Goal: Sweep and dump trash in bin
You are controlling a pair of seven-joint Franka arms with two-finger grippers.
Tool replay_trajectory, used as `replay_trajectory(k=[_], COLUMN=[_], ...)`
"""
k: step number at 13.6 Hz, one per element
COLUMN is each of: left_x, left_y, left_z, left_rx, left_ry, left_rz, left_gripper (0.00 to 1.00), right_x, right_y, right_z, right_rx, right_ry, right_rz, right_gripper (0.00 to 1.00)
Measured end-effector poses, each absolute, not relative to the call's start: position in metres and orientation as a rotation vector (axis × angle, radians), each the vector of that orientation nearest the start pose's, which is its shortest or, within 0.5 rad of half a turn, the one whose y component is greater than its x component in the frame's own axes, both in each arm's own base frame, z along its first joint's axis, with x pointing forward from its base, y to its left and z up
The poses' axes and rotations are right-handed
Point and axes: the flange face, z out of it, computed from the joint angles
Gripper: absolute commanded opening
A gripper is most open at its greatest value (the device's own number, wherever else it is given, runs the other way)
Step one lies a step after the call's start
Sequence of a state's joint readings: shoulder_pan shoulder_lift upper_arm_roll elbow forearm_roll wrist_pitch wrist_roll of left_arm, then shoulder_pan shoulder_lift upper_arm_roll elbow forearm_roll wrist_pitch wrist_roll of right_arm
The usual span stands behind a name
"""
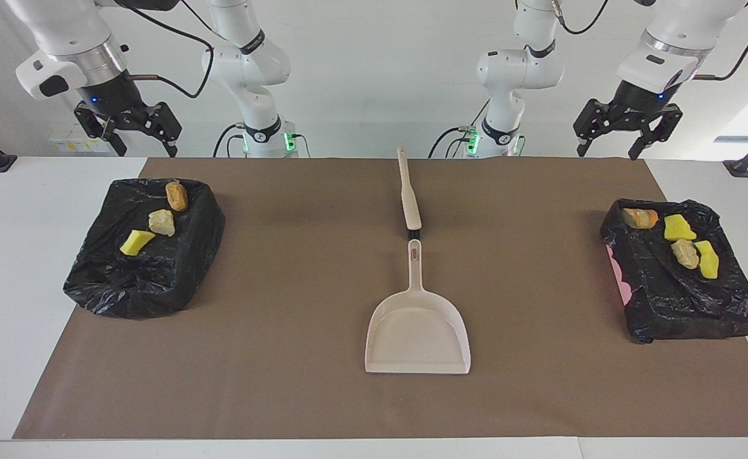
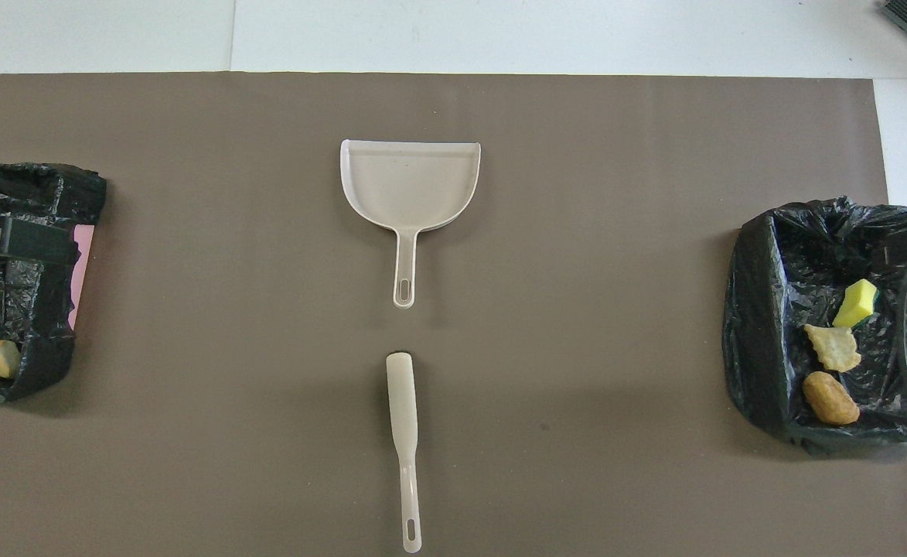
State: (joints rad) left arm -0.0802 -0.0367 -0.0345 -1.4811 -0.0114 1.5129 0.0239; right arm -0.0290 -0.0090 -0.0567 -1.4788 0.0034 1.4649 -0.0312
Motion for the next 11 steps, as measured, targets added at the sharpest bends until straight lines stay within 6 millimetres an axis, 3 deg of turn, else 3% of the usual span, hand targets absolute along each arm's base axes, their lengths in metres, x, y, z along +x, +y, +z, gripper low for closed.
replay_trajectory(k=[11], left_x=[0.5313], left_y=[-0.0600], left_z=[0.6800], left_rx=[-3.145], left_ry=[0.211], left_rz=[-0.086], left_gripper=[1.00], right_x=[0.5389], right_y=[-0.0461], right_z=[0.6631], right_rx=[-3.136], right_ry=[0.085], right_rz=[0.007], right_gripper=[1.00])
